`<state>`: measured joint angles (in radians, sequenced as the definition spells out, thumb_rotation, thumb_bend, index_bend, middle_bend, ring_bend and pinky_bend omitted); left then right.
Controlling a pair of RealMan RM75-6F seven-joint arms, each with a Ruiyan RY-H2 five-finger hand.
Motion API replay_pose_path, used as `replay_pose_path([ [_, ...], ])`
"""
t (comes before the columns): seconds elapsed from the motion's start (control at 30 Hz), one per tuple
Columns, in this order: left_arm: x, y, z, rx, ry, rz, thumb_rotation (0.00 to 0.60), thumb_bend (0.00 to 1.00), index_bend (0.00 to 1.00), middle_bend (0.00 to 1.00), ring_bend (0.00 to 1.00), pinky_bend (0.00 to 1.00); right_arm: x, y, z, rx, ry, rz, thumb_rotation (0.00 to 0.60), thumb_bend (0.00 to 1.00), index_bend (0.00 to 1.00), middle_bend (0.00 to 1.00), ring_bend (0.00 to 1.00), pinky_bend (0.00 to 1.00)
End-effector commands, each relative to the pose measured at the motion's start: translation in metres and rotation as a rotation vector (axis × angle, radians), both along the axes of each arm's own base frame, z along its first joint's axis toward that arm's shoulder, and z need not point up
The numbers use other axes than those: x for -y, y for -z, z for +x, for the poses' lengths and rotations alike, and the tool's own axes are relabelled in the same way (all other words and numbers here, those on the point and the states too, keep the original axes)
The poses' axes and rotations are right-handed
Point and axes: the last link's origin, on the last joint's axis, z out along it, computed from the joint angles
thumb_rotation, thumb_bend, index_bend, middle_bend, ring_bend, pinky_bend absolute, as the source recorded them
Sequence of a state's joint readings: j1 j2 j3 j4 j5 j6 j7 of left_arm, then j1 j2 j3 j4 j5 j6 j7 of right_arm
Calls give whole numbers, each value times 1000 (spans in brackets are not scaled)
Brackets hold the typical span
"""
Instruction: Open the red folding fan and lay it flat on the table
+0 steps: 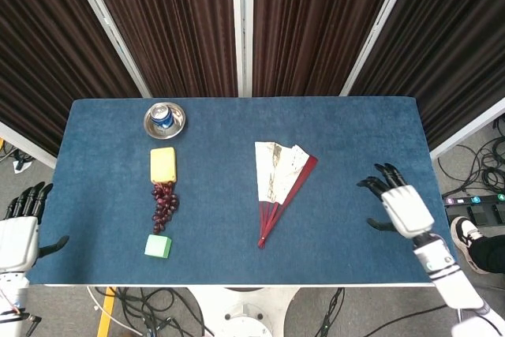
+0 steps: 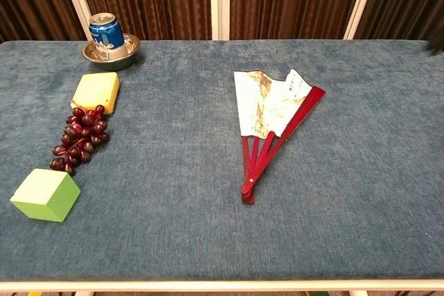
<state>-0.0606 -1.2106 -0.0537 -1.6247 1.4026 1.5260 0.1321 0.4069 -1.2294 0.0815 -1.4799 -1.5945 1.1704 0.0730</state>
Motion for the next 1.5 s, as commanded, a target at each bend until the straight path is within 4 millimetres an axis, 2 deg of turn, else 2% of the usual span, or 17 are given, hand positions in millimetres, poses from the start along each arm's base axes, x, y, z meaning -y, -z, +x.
replay_pose_path([
  [0.03, 1, 0, 0, 2, -3, 0, 600, 130, 114, 166, 106, 157, 40, 44, 25, -7, -35, 49, 600, 13, 328, 300, 49, 2],
  [0.27, -1, 0, -2, 9, -14, -4, 600, 125, 114, 163, 106, 157, 69, 105, 45, -53, -64, 88, 600, 39, 392, 309, 50, 0],
  [0.57, -3, 0, -4, 20, -23, -11, 600, 120, 114, 161, 106, 157, 81, 152, 54, -79, -92, 76, 600, 69, 414, 330, 50, 0],
  [0.87, -2, -1, -6, 30, -26, -12, 600, 116, 113, 162, 106, 157, 83, 174, 55, -91, -123, 50, 600, 166, 431, 343, 66, 0],
  [1.07, -2, -1, -7, 46, -31, -15, 600, 117, 114, 161, 106, 157, 81, 182, 54, -110, -151, 33, 600, 222, 440, 344, 66, 0],
  [1.2, -1, -1, -8, 58, -34, -17, 600, 115, 114, 161, 106, 157, 77, 187, 53, -112, -160, 23, 600, 222, 442, 346, 71, 0],
  [1.37, 0, 0, -9, 73, -35, -22, 600, 113, 114, 161, 106, 157, 73, 193, 52, -125, -176, 7, 600, 108, 447, 357, 83, 0],
  [1.5, 0, -1, -10, 79, -33, -18, 600, 109, 114, 161, 106, 157, 72, 198, 54, -137, -189, -3, 600, 112, 456, 368, 100, 0],
])
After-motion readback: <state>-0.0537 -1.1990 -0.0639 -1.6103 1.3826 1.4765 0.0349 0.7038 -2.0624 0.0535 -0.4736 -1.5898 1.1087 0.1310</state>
